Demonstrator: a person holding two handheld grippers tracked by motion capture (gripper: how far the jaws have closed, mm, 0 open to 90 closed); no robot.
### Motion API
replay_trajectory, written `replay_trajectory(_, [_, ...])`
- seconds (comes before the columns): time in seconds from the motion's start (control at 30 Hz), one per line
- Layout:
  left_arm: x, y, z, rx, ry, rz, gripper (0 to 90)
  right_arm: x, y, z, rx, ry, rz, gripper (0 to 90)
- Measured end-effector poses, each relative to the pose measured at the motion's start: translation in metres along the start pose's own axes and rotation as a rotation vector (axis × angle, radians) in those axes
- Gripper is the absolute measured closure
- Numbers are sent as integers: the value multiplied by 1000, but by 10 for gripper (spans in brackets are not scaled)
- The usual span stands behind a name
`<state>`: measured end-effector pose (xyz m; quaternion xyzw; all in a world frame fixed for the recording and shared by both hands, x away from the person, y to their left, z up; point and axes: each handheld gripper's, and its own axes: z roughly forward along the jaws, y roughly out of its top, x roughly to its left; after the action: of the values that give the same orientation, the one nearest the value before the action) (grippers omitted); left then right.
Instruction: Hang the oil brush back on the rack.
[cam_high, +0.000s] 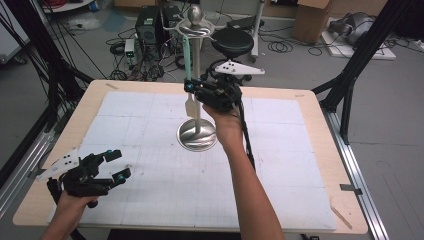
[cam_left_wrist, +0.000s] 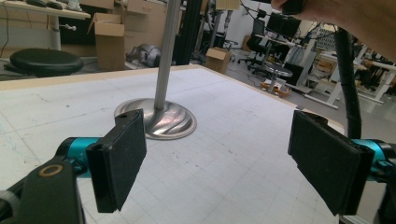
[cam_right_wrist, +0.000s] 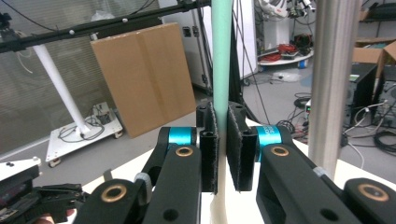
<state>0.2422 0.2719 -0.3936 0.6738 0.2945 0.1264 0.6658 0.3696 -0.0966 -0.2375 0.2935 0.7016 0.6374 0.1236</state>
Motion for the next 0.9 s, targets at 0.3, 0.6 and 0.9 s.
replay_trajectory(0.3, [0,-1,0,1,0,-3,197,-4,-6,-7,-9,-39,-13,732])
replay_trajectory(0.6, [2,-2,-1,-18,18,-11,196,-4,-20,-31,-12,-119,-93,459])
replay_trajectory(0.9, [3,-4,0,-11,47,-13,196,-12,-56,-60,20,-153,-111,205])
